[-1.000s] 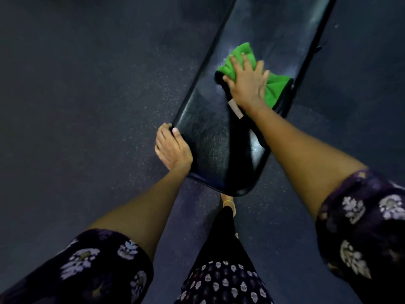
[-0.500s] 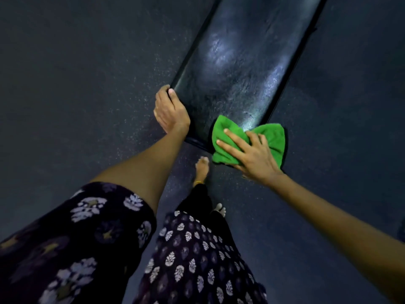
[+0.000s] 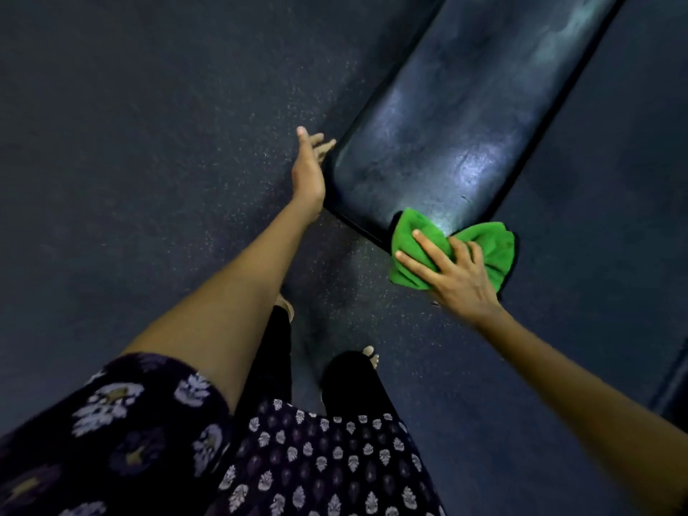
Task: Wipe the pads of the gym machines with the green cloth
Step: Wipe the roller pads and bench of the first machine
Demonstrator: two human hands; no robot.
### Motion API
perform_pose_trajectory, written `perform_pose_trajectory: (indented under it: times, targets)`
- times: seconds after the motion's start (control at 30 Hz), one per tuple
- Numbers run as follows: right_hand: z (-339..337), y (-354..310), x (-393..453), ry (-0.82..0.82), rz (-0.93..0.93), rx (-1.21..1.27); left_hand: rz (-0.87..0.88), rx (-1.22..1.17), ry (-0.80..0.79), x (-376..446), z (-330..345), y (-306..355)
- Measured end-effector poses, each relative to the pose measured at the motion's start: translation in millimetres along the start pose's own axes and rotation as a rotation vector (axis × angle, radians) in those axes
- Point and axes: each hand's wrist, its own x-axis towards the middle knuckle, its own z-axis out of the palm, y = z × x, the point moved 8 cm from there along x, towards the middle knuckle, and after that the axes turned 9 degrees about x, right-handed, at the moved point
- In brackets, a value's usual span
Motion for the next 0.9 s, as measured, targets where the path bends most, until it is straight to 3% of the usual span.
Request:
perform_pose_trajectory:
  times: [0.1, 0.37, 0.53, 0.6, 0.67, 0.77, 0.9]
  targets:
    - [-4.7, -15.4, 38.1, -0.010, 0.018, 0.036, -0.080, -0.008, -0.142, 5.9, -3.9, 3.9]
    - [-14.7, -46.9, 162.0, -0.105, 0.099, 0.100, -0.243, -0.058, -0.284, 28.2, -16.1, -0.4]
    - [-17.9, -27.8, 203.2, -0.300, 0.067, 0.057, -0.299, -0.148, -0.178, 28.5, -16.9, -0.4]
    - [-16.6, 3.6, 218.0, -0.406, 0.185, 0.118, -0.249, -0.072, -0.091, 27.8, -14.0, 3.1]
    - [-18.5, 34.8, 242.3, -0.406, 0.314, 0.119, -0.210, 0.072, -0.068, 25.1, -9.4, 9.6]
    - [-14.9, 55.9, 264.7, -0.436, 0.415, 0.092, -0.110, 0.377, -0.161, 10.2, 3.3, 25.8]
    - [-10.2, 39.1, 248.6, -0.466, 0.377, 0.102, -0.017, 0.600, -0.304, 1.2, 15.1, 28.5]
